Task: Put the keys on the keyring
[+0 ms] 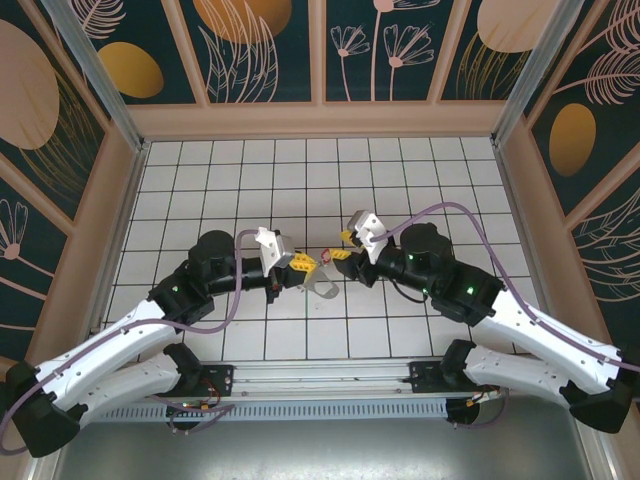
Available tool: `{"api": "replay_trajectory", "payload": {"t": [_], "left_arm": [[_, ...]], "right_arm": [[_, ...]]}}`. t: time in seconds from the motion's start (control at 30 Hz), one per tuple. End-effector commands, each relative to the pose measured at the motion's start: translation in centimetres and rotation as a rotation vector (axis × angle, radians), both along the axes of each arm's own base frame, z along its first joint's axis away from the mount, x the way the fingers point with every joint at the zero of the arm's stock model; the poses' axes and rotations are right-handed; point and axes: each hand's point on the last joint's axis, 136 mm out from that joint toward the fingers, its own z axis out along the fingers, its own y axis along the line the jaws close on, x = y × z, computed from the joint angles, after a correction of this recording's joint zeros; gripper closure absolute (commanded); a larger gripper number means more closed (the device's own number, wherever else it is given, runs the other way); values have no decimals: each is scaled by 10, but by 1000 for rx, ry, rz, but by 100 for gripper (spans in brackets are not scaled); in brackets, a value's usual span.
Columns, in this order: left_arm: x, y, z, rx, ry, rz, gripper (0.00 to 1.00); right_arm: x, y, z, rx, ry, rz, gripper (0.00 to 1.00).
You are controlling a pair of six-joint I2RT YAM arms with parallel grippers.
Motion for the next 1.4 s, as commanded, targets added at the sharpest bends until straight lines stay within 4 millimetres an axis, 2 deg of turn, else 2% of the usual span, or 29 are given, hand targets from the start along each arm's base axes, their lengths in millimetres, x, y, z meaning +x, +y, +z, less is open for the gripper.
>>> {"api": "replay_trajectory", "payload": {"t": [0.0, 0.3, 0.4, 0.53, 0.8, 1.1, 1.27, 1.37], "left_arm": [[12, 2, 2, -23, 0, 75, 100], [36, 7, -39, 50, 105, 215, 100], [44, 5, -55, 90, 139, 249, 100], [56, -1, -72, 120, 181, 285, 100], [88, -14, -106, 205, 263, 347, 100], [146, -30, -135, 260, 345, 394, 100], [180, -54, -146, 272, 348, 393, 100], [201, -64, -174, 306, 382, 419, 100]], "right_arm": [[12, -5, 8, 66, -12, -63, 57], [25, -12, -14, 92, 14, -142, 48], [30, -18, -18, 105, 19, -174, 39], [34, -30, -16, 124, 13, -219, 24], [38, -50, -12, 155, -12, -276, 14], [38, -60, -12, 174, -22, -292, 12], [41, -65, -14, 171, -23, -302, 12], [42, -68, -12, 178, -28, -307, 11]]}}
